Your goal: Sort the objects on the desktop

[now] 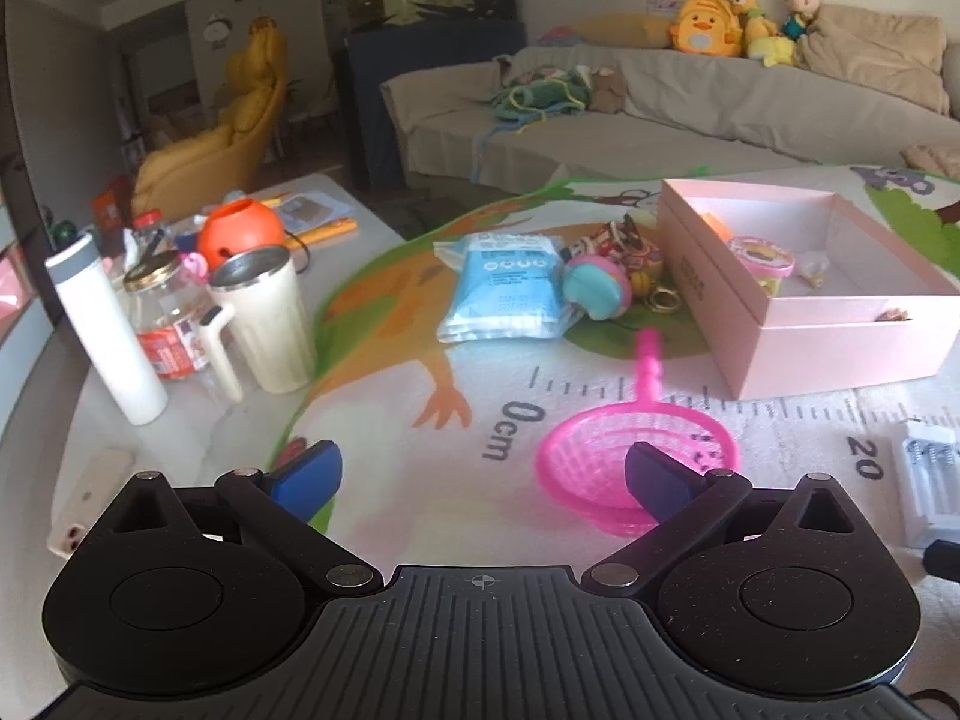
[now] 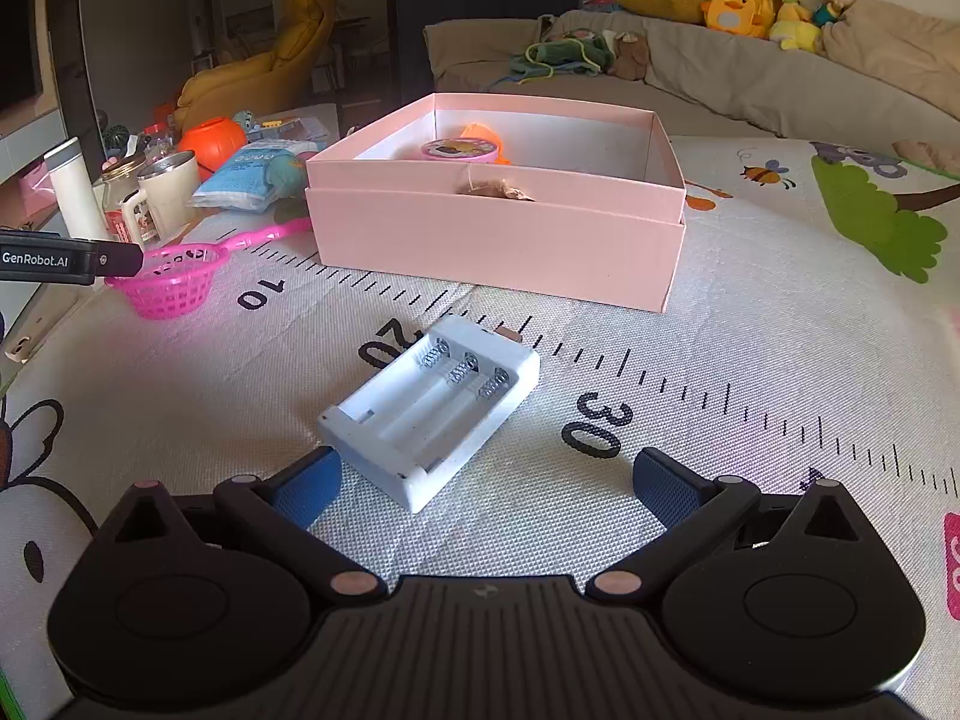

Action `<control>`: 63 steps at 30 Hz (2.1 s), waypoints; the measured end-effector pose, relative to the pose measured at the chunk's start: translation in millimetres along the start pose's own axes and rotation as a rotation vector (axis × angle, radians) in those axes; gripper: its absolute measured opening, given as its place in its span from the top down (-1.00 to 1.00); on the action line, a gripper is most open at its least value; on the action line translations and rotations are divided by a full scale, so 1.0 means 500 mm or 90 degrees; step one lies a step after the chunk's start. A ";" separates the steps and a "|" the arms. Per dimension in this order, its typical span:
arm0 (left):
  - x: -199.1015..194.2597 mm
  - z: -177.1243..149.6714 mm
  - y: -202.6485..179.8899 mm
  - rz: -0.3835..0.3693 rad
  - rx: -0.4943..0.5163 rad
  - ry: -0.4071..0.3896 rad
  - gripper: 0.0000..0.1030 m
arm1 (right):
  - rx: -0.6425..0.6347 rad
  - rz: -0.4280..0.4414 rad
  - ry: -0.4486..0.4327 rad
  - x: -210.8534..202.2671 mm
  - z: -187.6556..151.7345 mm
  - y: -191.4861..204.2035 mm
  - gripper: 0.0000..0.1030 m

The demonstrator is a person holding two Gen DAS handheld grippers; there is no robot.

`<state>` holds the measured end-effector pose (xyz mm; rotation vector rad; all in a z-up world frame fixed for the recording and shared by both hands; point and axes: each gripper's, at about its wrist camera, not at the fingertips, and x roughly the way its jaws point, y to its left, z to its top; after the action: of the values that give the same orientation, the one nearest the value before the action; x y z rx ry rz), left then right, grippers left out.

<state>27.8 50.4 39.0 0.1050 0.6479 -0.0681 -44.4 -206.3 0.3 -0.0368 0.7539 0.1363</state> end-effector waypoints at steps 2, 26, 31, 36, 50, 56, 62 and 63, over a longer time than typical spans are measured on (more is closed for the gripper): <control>-0.005 0.002 -0.003 -0.044 -0.004 -0.003 -1.00 | 0.000 0.000 0.000 0.000 0.000 0.000 -1.00; 0.061 -0.010 -0.099 -0.057 0.067 0.061 -0.40 | 0.000 -0.005 0.013 0.000 0.005 0.006 -1.00; -0.007 -0.049 -0.068 -0.112 0.045 0.077 -0.37 | 0.002 0.018 0.009 -0.016 0.029 0.029 -1.00; -0.063 -0.089 -0.063 -0.151 0.048 0.090 -0.36 | 0.000 -0.010 0.000 0.001 0.061 0.059 -0.48; -0.083 -0.087 -0.045 -0.155 0.043 0.071 -0.87 | -0.177 -0.041 0.018 -0.041 0.013 0.069 -0.38; -0.089 -0.077 -0.047 -0.169 0.031 0.070 -0.91 | -0.087 -0.039 0.001 -0.064 0.039 0.003 -0.74; -0.097 -0.080 -0.062 -0.157 0.054 0.065 -0.93 | 0.003 0.028 0.023 -0.033 0.080 0.026 -1.00; -0.097 -0.081 -0.063 -0.157 0.056 0.066 -0.94 | 0.021 0.033 0.033 -0.019 0.085 0.033 -1.00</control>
<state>-38.2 25.5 34.0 0.1128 0.7587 -0.3307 -24.4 -187.5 38.1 0.0112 0.8087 0.1727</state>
